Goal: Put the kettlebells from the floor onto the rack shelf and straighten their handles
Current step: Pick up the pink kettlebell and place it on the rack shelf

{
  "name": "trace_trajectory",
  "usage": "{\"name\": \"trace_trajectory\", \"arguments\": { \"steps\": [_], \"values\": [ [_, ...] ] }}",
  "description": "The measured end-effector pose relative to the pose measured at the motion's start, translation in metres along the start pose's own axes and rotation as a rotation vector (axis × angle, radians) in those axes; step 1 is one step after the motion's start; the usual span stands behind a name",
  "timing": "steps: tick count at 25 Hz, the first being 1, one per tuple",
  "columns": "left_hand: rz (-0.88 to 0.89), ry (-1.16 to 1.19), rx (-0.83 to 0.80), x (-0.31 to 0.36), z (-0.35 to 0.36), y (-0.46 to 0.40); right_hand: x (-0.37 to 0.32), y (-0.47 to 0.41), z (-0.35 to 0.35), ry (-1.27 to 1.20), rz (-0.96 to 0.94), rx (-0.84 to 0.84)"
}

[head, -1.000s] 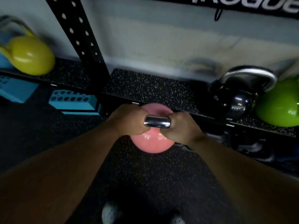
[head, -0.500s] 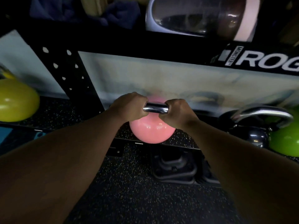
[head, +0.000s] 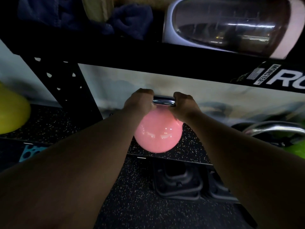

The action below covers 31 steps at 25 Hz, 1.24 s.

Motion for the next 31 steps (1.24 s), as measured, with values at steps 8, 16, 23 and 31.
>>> {"name": "trace_trajectory", "arguments": {
  "steps": [8, 16, 23, 31],
  "values": [
    [0.036, 0.093, 0.046, -0.002, -0.001, 0.001, -0.003, -0.002, 0.000, -0.050, 0.043, -0.024],
    [-0.172, 0.049, 0.005, -0.095, 0.039, 0.101, -0.106, 0.043, 0.037, 0.012, -0.581, -0.062],
    [-0.413, 0.041, -0.069, -0.195, 0.052, 0.285, -0.183, 0.117, 0.134, -0.009, -0.706, -0.360],
    [-0.786, 0.098, -0.204, -0.278, 0.093, 0.571, -0.281, 0.298, 0.300, -0.046, -0.933, -0.789]
  ]
}}
Point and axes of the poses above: each hand's wrist, its own y-axis away from the middle knuckle, its own z-axis out of the palm, x = y × z, the point moved 7 cm from there along -y, towards the middle knuckle, and after that the axes turned 12 degrees about -y, right-handed, at the moved point
